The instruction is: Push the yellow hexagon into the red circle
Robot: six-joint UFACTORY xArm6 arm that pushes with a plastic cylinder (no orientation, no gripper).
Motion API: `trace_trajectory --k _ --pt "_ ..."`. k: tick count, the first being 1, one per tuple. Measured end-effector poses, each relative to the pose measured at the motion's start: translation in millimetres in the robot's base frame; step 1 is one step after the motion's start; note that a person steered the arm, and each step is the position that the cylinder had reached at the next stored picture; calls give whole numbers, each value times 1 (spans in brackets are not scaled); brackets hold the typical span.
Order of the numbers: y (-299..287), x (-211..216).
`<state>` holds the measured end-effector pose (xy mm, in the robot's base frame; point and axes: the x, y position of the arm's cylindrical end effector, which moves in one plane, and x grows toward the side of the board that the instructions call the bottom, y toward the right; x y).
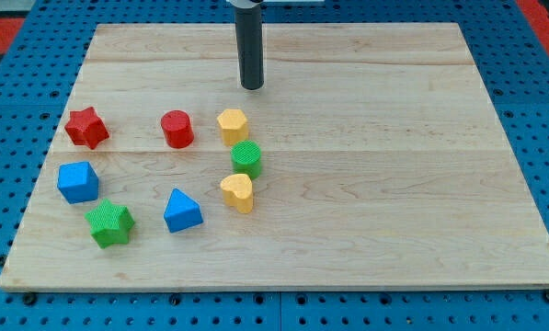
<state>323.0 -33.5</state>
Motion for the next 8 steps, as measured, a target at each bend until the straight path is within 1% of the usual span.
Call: trace_trajectory --k 1,3,4,5,7,8 --pt "0 2" --pt "-11 29" --pt "20 52" --pt "33 79" --pt "-9 84" --pt "-53 84"
